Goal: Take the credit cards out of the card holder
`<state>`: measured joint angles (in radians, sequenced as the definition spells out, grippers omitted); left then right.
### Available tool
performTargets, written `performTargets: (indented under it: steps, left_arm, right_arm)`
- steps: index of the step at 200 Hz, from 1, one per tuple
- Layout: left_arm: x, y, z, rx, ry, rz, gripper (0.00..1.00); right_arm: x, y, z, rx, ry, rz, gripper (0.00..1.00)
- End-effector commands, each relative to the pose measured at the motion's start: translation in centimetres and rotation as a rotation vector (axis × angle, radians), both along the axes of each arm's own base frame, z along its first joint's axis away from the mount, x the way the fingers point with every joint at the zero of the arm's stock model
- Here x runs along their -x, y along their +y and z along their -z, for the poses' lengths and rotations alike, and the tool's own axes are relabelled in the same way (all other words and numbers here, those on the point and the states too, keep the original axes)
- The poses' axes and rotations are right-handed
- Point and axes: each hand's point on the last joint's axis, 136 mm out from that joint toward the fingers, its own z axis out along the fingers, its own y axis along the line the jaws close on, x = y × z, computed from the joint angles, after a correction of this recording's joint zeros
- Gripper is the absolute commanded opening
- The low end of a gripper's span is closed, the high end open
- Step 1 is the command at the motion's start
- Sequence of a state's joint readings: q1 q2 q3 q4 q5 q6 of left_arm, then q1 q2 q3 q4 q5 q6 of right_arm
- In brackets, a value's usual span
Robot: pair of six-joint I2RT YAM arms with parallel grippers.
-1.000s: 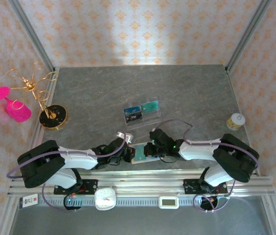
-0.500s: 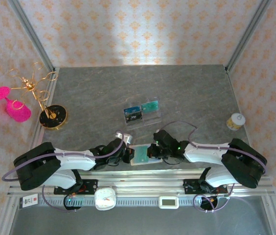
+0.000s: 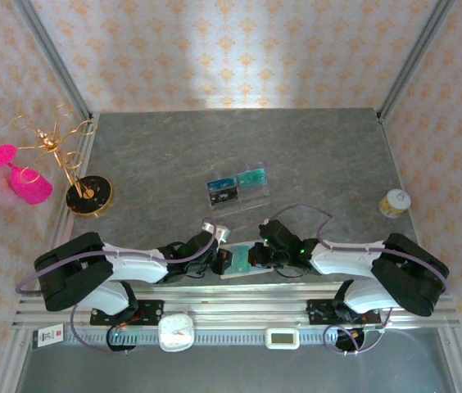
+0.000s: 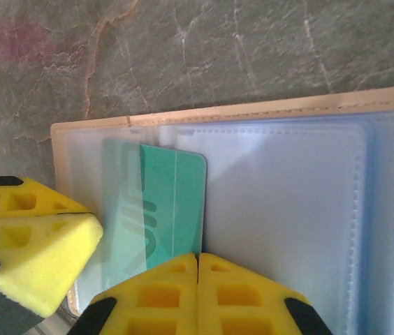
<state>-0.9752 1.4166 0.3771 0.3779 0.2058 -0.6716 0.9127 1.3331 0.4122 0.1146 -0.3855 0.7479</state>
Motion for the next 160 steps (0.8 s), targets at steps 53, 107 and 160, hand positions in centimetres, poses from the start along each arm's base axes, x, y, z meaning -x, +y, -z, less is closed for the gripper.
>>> performTargets:
  steps: [53,107,160]
  left_arm:
    - [0.9,0.6,2.3,-0.087,0.043,0.04,0.0]
    - [0.6,1.2,1.5,-0.084,0.02,0.012,0.0]
    - [-0.2,0.7,0.0,-0.008,-0.004,-0.017,0.0]
  right_arm:
    - [0.1,-0.2,1.3,0.011,0.016,-0.001,0.2]
    - [-0.7,-2.7,0.9,0.053,-0.005,0.1,0.03]
    - [-0.8,-3.6,-2.2,-0.022,-0.068,0.123,0.0]
